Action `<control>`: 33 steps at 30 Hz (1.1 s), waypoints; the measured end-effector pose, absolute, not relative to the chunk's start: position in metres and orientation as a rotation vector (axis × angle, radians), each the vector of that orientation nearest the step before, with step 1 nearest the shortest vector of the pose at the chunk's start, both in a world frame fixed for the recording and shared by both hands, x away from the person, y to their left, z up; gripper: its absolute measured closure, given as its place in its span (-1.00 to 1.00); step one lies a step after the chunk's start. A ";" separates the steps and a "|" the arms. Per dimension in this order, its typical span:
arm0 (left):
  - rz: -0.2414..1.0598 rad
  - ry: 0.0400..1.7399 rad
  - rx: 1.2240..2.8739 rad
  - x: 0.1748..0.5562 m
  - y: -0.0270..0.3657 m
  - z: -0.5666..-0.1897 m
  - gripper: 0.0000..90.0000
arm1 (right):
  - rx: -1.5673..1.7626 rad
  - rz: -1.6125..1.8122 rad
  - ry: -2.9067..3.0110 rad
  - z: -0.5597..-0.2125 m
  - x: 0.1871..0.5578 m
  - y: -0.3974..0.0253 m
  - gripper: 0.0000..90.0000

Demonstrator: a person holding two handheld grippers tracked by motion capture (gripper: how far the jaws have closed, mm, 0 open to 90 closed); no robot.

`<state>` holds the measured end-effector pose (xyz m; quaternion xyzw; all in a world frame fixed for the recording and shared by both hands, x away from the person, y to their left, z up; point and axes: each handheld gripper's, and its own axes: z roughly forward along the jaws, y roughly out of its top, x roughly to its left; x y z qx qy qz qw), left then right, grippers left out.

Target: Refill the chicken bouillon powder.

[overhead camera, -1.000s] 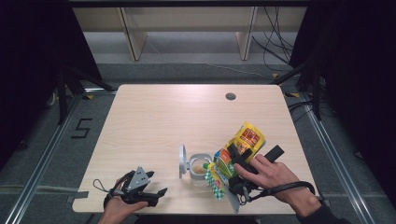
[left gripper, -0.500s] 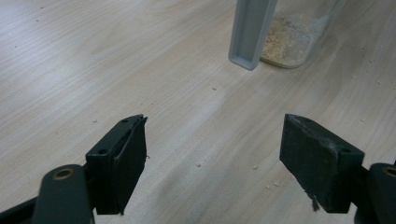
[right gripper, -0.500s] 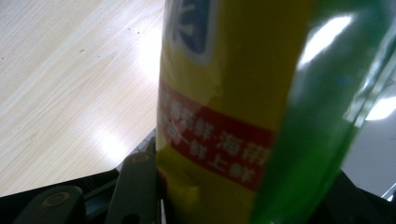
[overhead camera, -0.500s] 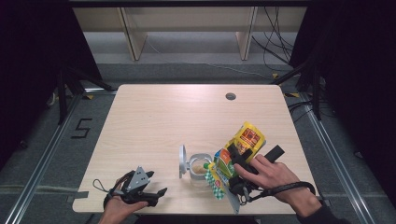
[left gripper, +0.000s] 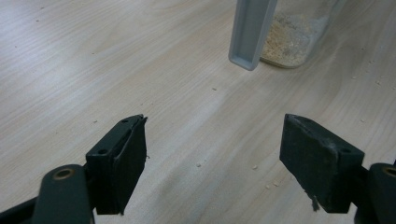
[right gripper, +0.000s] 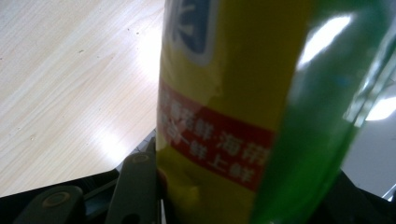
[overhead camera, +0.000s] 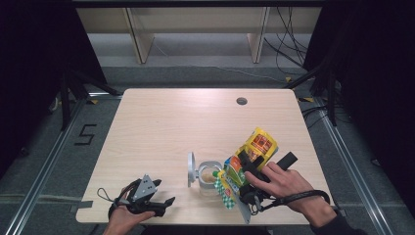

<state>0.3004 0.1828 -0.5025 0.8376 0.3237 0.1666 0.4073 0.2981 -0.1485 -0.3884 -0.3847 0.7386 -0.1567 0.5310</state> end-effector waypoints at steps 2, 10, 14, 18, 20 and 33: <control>0.421 0.816 2.112 0.300 0.183 -0.502 -0.50 | -0.920 -0.378 1.761 -0.388 0.298 -0.148 0.30; 0.420 0.815 2.111 0.300 0.183 -0.502 -0.50 | -0.923 -0.371 1.762 -0.389 0.298 -0.149 0.30; 0.411 0.822 2.104 0.300 0.182 -0.503 -0.50 | -0.921 -0.376 1.761 -0.389 0.298 -0.149 0.30; 0.419 0.817 2.111 0.300 0.183 -0.503 -0.50 | -0.918 -0.372 1.764 -0.389 0.298 -0.150 0.30; 0.419 0.816 2.111 0.300 0.183 -0.503 -0.50 | -0.920 -0.374 1.765 -0.388 0.298 -0.150 0.30; 0.424 0.818 2.107 0.300 0.182 -0.503 -0.50 | -0.920 -0.383 1.755 -0.388 0.299 -0.150 0.30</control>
